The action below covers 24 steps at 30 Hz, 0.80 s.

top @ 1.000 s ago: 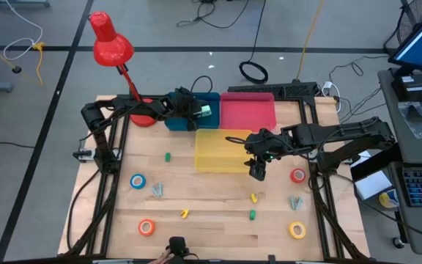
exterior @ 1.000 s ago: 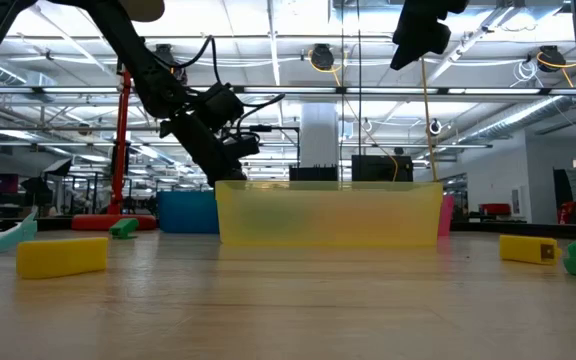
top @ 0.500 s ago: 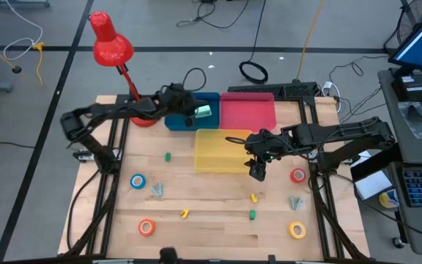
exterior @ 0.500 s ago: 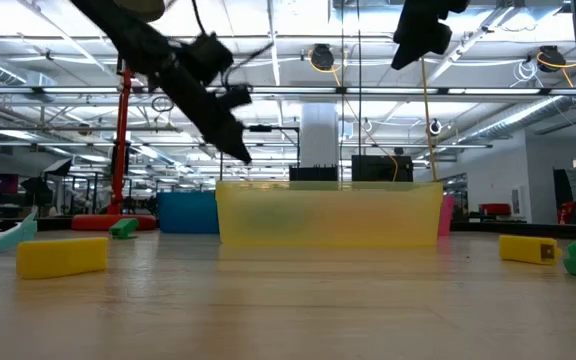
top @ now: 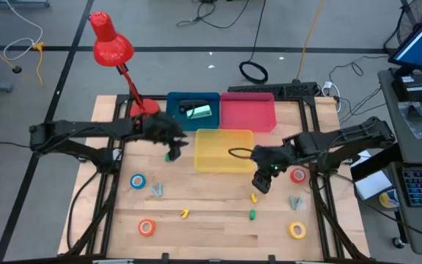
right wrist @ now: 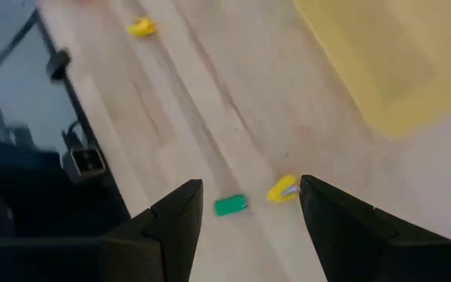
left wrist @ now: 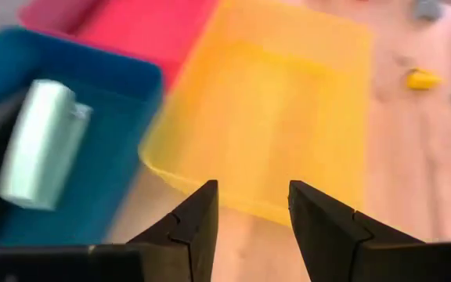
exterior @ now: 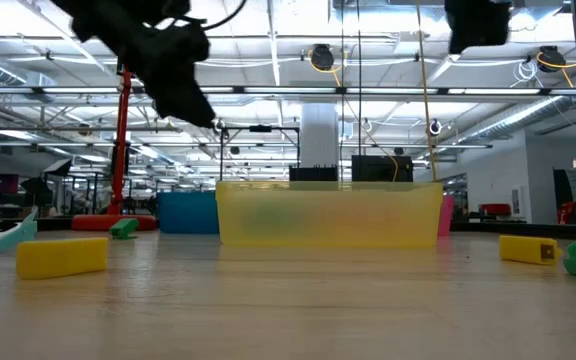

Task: Pick and place Stapler, Stapler remover, tape
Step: Put the right yellow small stapler into the blue bin

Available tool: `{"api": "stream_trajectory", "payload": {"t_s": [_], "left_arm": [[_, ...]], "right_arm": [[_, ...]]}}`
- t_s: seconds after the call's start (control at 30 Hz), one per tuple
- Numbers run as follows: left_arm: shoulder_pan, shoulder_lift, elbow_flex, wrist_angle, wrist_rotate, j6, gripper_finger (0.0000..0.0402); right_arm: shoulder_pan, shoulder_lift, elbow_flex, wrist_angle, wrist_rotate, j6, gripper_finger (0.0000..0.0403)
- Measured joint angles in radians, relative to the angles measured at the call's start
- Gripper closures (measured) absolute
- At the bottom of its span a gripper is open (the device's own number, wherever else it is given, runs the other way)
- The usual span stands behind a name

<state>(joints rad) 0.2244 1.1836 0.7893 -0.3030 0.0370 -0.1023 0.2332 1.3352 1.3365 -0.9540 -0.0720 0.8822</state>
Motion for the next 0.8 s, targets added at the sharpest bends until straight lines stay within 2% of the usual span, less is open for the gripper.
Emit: {"api": "stream_trajectory", "payload": {"t_s": [0.2,0.3,0.47,0.63,0.8], "left_arm": [[-0.151,-0.127,-0.146,0.019,-0.09,-0.206,0.0245],[-0.213,-0.174,-0.195,0.017,-0.156,-0.28,0.0245],[-0.281,-0.225,-0.239,0.02,-0.254,-0.335,0.0245],[-0.308,-0.238,-0.245,0.018,-0.299,-0.345,0.0245],[-0.312,-0.237,-0.245,0.016,-0.309,-0.344,0.0245]], "right_arm": [[0.069,0.0,-0.066,0.0,0.019,0.502,0.0197],[0.102,0.0,-0.13,0.02,0.019,0.699,0.0195],[0.133,0.0,-0.274,0.151,0.017,0.797,0.0197],[0.13,0.001,-0.453,0.439,0.012,0.838,0.0195],[0.12,0.001,-0.608,0.744,-0.062,0.917,0.0196]]}}
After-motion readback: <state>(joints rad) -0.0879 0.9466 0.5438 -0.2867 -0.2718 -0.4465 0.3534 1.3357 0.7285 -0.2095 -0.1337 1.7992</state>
